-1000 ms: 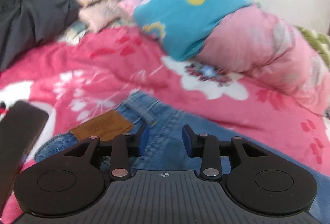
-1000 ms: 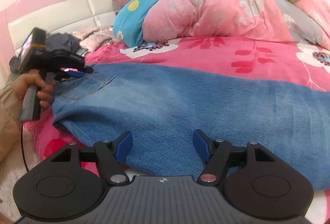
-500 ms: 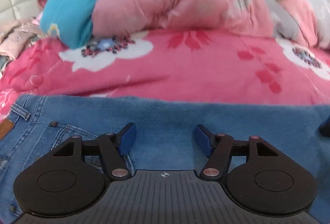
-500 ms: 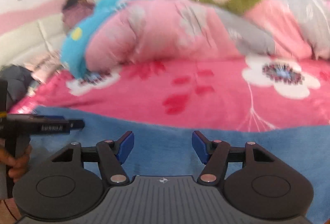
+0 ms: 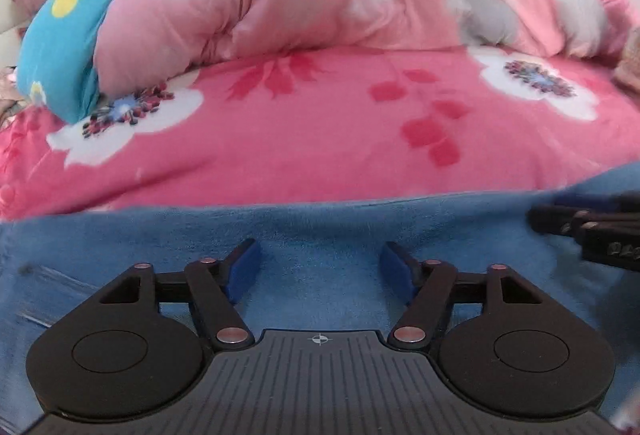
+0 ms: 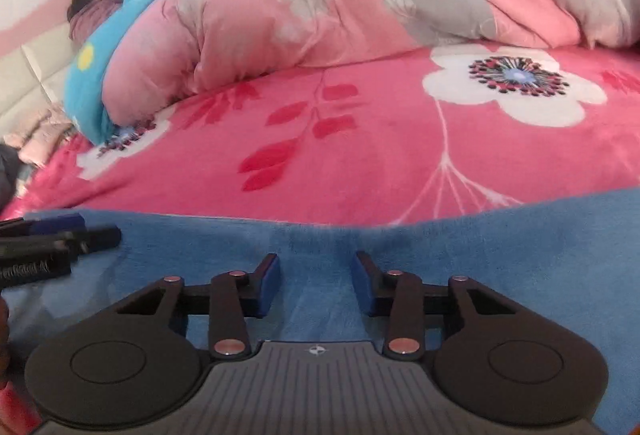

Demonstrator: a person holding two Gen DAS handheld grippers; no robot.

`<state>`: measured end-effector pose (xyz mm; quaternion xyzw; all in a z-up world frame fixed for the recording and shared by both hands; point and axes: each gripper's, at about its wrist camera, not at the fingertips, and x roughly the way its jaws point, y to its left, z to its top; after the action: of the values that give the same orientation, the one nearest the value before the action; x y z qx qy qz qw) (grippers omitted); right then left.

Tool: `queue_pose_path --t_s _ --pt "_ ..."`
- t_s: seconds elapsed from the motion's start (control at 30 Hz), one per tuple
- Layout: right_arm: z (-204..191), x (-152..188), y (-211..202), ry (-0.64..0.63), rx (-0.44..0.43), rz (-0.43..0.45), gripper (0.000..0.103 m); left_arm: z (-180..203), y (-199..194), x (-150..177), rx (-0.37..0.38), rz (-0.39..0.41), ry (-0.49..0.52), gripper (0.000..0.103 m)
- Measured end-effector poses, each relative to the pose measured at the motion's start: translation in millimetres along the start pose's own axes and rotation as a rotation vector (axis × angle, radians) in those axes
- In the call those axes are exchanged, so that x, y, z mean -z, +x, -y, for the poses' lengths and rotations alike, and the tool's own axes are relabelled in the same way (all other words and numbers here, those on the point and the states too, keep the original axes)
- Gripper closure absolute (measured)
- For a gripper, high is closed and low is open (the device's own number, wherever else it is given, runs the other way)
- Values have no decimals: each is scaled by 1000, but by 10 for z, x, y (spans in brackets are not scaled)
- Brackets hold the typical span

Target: Fold clothes

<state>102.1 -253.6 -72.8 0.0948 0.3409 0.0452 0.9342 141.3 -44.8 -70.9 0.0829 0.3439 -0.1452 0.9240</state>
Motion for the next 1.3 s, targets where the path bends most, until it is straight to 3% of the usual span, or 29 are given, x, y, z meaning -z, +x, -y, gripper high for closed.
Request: queue_pose_path --t_s 0.1,0.27,0.33,0.43,0.57,0.67,0.77,0.9,1.03,1.13,1.3 --pt "-86 7 12 -56 39 8 62 -11 -21 -16 -6 12 -25 31" --pt "-71 -31 -206 -30 74 16 69 22 -98 -73 13 45 -31 31" --pt "-62 -32 -168 -39 104 6 69 98 64 -53 -12 11 -10 26" --pt "5 3 17 -45 110 17 69 153 91 -31 -45 37 0 22" --pt "65 -78 -194 -2 122 18 69 80 101 -2 -39 45 -43 14" --pt "269 -76 -504 30 159 55 69 61 122 21 -41 49 -60 6" --pt "577 -63 -468 82 244 26 68 69 133 31 -40 56 -63 3" --pt "771 -78 -273 109 224 30 67 47 120 59 -24 69 -74 0" --pt "828 -148 -543 160 247 46 67 39 113 75 -19 80 -79 0" --pt "1051 -155 -791 184 321 79 66 34 114 87 -15 88 -81 0" --pt "1581 -146 -583 228 360 -23 67 35 108 87 -17 89 -81 0"
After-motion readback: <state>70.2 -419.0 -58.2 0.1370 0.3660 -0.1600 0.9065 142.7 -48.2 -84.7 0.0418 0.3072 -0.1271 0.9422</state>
